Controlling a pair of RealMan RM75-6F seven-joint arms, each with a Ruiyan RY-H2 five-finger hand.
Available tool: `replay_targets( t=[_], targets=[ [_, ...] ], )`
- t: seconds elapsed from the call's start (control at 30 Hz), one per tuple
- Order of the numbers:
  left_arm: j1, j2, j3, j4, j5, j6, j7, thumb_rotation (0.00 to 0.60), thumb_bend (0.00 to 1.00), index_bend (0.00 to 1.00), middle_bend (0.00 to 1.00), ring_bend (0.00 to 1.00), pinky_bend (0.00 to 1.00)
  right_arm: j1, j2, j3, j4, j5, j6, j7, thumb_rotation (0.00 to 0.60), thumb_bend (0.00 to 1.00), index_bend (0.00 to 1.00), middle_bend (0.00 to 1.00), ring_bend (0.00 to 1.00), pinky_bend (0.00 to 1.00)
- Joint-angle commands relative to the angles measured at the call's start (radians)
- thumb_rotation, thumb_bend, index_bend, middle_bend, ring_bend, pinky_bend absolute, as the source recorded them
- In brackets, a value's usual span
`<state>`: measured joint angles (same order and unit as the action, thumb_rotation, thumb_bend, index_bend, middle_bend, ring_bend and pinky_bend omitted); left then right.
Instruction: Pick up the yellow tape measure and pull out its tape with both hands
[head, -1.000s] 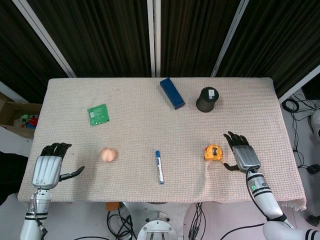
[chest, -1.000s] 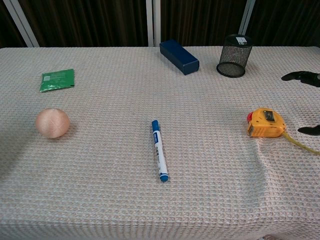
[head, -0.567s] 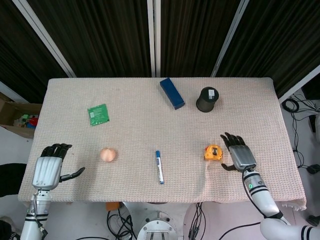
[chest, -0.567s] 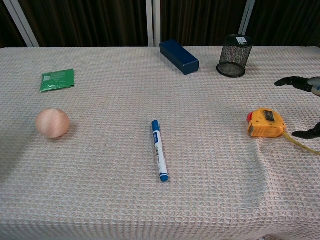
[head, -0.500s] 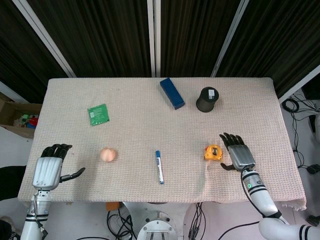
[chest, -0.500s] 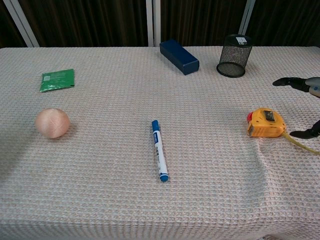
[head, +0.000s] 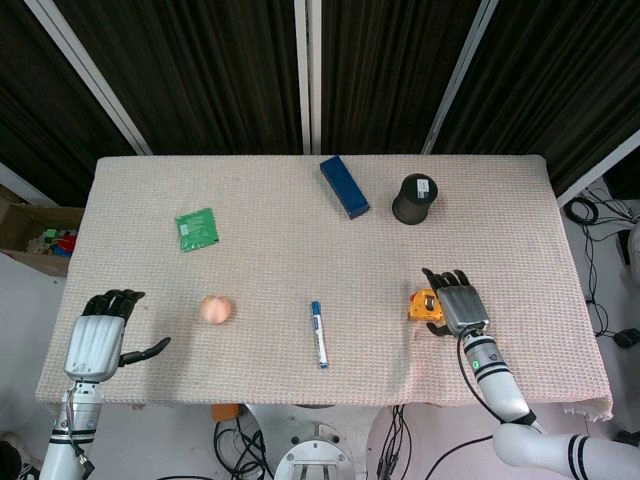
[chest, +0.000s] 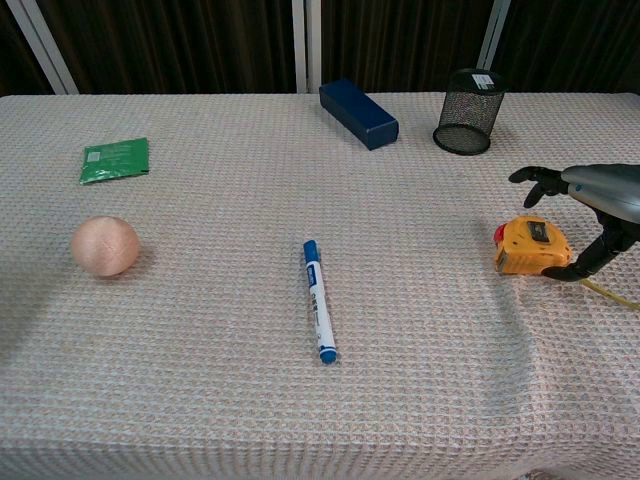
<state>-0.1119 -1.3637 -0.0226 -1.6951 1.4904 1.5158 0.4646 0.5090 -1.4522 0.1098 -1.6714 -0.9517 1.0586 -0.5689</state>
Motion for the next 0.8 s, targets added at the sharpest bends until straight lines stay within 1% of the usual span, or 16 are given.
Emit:
replay_targets(
  t=[0.03,0.23,0.37,0.53,0.63,0.7,0.8],
  targets=[
    [-0.001,0.0,-0.002,0.001,-0.002,-0.003,-0.002,0.031,0.0,0.25,0.25,0.2,0.26,0.017,-0.021,0.007,0.006,0.031,0.004,-0.023,0.6,0.18,0.16,0.24,0.15,0.17],
    [-0.006,-0.003,-0.006,0.003,-0.003,-0.013,-0.003,0.034,0.0,0.25,0.25,0.2,0.26,0.037,-0.036,0.004,0.015,0.063,-0.004,-0.04,0.6,0.18,0.25,0.26,0.19,0.21],
    [-0.007,-0.005,-0.007,0.005,-0.004,-0.016,-0.003,0.035,0.0,0.25,0.25,0.2,0.26,0.044,-0.041,0.0,0.019,0.077,-0.003,-0.044,0.6,0.18,0.33,0.27,0.23,0.25],
    [-0.005,-0.007,-0.007,0.007,-0.005,-0.015,-0.006,0.034,0.0,0.25,0.25,0.2,0.26,0.047,-0.046,-0.002,0.023,0.066,0.01,-0.034,0.6,0.19,0.43,0.36,0.33,0.35],
    [-0.003,-0.009,-0.006,0.008,-0.005,-0.013,-0.007,0.033,0.0,0.25,0.25,0.2,0.26,0.038,-0.053,0.002,0.028,0.032,0.04,-0.006,0.6,0.2,0.52,0.43,0.41,0.45],
    [-0.002,-0.009,-0.006,0.007,-0.004,-0.012,-0.007,0.034,0.0,0.25,0.25,0.2,0.26,0.028,-0.052,0.011,0.028,-0.004,0.063,0.034,0.6,0.22,0.57,0.47,0.47,0.51],
    [-0.003,-0.007,-0.009,0.004,-0.001,-0.011,-0.004,0.032,0.0,0.25,0.25,0.2,0.26,0.021,-0.034,0.036,0.011,-0.047,0.076,0.105,0.6,0.26,0.62,0.5,0.5,0.56]
  ],
)
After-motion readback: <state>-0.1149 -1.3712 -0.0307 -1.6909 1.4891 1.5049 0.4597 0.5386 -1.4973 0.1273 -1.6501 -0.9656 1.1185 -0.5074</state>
